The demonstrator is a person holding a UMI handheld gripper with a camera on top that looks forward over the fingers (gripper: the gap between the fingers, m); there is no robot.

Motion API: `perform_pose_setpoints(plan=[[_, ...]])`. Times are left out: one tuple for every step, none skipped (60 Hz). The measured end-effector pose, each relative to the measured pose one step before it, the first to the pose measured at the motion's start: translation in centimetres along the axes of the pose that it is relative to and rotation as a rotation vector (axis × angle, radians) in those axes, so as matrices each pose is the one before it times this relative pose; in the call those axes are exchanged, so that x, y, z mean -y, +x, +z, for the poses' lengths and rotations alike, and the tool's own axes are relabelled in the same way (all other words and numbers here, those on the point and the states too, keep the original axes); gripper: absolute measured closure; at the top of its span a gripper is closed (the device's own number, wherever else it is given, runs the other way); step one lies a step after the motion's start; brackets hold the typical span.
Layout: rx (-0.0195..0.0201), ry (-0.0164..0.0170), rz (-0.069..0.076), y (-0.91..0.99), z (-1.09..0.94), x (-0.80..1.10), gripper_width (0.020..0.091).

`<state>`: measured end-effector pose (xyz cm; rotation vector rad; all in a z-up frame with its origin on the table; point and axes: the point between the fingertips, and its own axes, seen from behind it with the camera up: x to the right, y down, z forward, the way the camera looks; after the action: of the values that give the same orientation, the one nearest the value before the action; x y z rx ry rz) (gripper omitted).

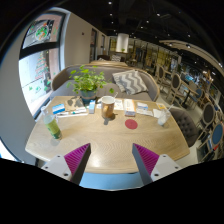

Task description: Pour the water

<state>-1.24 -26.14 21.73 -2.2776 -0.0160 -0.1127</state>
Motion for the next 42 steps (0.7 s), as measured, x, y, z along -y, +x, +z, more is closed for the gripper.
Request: perform_pose_setpoints(plan=[[0.00503,-0.00097,0.0035,-0.751,0.006,-0.219,0.0255],[0.00521,-0.00104,0.0030,-0.730,0.044,-0.210,0.0255],[0.00575,-0.00107,0.0028,-0.811,0.036,-0.198,0.0253],[0.00630,0.00017,0.0026,-0.802,0.075,-0.199,0.0255],[0.00656,0.00114,0.0018,-0.806,0.092,-0.149,0.0254],[0.00673,0.00143,0.0009,-0.815,0.128,-0.182,0.0253],[0.00636,0.00110,0.0005,-0.839,0.141,-0.182,0.0253],[0.00577,0.00029,0.0002,-0.830,0.166,-0.176,0.0252],[0.00617,0.00013,-0.0004,-0.843,0.163,-0.171,0.0253],[0.00728,0.00066,-0.0007,-0.850,0.231,-0.148,0.0253],[0.00797,0.00090,-0.0011,-0.853,0.214,-0.146,0.0253],[0.00819,0.00106,-0.0013,-0.863,0.260,-0.140,0.0253],[0.00816,0.00122,-0.0014,-0.873,0.272,-0.141,0.0255],[0.00807,0.00147,-0.0011,-0.896,0.282,-0.111,0.0254],[0.00780,0.00142,-0.0010,-0.855,0.310,-0.125,0.0254],[0.00758,0.00158,-0.0004,-0.853,0.307,-0.105,0.0254],[0.00777,0.00220,-0.0002,-0.849,0.353,-0.065,0.0254],[0.00819,0.00300,-0.0001,-0.861,0.357,-0.041,0.0253],[0.00873,0.00387,-0.0001,-0.843,0.364,-0.032,0.0253],[0.00891,0.00484,-0.0004,-0.795,0.398,0.006,0.0254],[0.00853,0.00539,-0.0006,-0.790,0.426,0.026,0.0253],[0.00632,0.00453,-0.0007,-0.857,0.267,0.091,0.0253],[0.00632,0.00597,-0.0008,-0.704,0.417,0.042,0.0252],[0.00601,0.00681,-0.0003,-0.669,0.481,0.078,0.0252],[0.00558,0.00779,0.0001,-0.671,0.475,0.101,0.0252],[0.00672,0.00901,0.0005,-0.698,0.516,0.152,0.0252],[0.00887,0.01009,0.0008,-0.587,0.545,0.253,0.0251],[0.00795,0.01252,0.0009,-0.663,0.536,0.204,0.0250],[0.00508,0.01134,0.0012,-0.708,0.601,0.200,0.0249],[0.00481,0.01198,0.0013,-0.522,0.549,0.203,0.0250],[0.00304,0.01105,0.0009,-0.478,0.578,0.165,0.0249],[0.00148,0.01000,-0.0003,-0.438,0.639,0.148,0.0249],[0.00100,0.00823,-0.0009,-0.403,0.641,0.110,0.0250],[0.00050,0.00653,-0.0017,-0.383,0.658,0.096,0.0251],[0.00058,0.00707,-0.0017,-0.363,0.655,0.102,0.0250],[0.00187,0.01037,-0.0003,-0.249,0.744,0.205,0.0251],[-0.00131,0.01005,-0.0005,-0.254,0.680,0.141,0.0249],[-0.00031,0.00819,-0.0002,-0.288,0.709,0.170,0.0250],[-0.00042,0.00719,-0.0012,-0.252,0.690,0.083,0.0252],[-0.00034,0.00503,-0.0015,-0.202,0.675,0.026,0.0251],[-0.00171,0.00304,-0.0006,-0.160,0.685,0.005,0.0251],[-0.00247,0.00305,0.0006,-0.152,0.650,0.005,0.0250]])
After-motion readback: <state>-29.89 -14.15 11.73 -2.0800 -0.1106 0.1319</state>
